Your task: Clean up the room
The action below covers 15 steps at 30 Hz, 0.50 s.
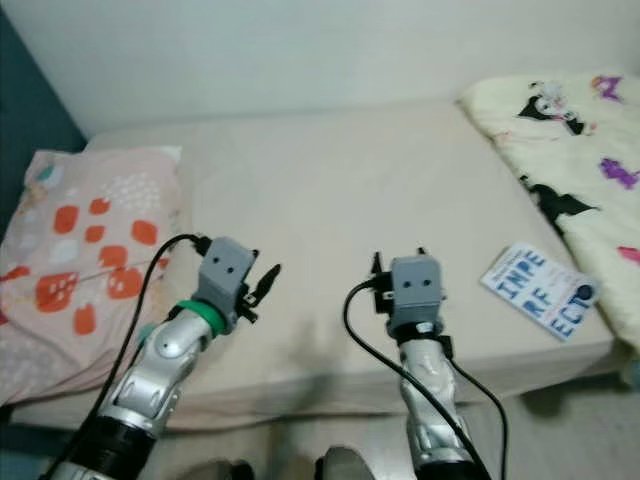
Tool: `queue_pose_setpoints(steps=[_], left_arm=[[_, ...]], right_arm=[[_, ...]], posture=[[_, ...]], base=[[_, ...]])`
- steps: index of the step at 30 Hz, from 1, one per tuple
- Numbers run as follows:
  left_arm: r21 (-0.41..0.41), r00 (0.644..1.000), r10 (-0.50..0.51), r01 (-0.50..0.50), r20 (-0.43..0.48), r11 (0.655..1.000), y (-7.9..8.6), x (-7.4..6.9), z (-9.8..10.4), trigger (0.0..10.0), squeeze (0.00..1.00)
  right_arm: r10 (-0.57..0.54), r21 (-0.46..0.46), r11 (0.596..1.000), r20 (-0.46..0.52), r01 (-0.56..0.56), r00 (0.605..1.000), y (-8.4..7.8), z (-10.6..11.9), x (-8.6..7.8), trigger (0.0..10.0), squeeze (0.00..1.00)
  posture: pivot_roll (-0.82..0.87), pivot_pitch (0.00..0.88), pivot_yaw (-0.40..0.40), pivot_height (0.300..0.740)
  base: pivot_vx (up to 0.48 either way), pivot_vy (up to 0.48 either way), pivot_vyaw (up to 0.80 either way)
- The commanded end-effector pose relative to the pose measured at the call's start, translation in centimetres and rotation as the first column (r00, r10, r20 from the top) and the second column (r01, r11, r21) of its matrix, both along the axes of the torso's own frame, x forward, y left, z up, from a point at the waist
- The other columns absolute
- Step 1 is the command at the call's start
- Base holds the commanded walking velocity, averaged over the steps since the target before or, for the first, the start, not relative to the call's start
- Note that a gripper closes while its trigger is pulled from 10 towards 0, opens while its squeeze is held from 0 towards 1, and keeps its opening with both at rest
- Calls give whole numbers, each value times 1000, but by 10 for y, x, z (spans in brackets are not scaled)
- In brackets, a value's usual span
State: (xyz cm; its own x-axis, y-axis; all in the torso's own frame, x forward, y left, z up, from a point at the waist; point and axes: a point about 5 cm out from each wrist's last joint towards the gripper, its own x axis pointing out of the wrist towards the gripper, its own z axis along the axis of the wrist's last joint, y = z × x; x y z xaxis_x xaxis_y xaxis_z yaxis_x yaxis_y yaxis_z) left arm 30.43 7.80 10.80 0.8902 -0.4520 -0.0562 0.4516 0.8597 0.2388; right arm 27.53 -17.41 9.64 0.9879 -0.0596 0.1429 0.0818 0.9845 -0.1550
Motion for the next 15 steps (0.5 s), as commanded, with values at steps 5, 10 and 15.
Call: queue_pose_setpoints(steps=[5, 10, 15], left_arm=[[21, 1000, 16, -15, -22, 1000, 6, -1, -7, 10000, 0], [24, 1000, 16, -15, -22, 1000, 7, -1, -7, 10000, 0], [25, 1000, 16, -16, -22, 1000, 6, -1, -8, 10000, 0]], right_arm=[[24, 14, 1000, -19, -24, 1000, 7, -4, 0, 10000, 0], [26, 15, 1000, -19, -26, 999, 8, -4, 0, 10000, 0], [27, 15, 1000, -21, -27, 999, 8, -5, -1, 10000, 0]], posture=[[-139, 21, 77, 740], [-139, 21, 78, 740], [-140, 21, 81, 740]], base=[[286, -265, 0], [286, -265, 0], [284, -52, 0]])
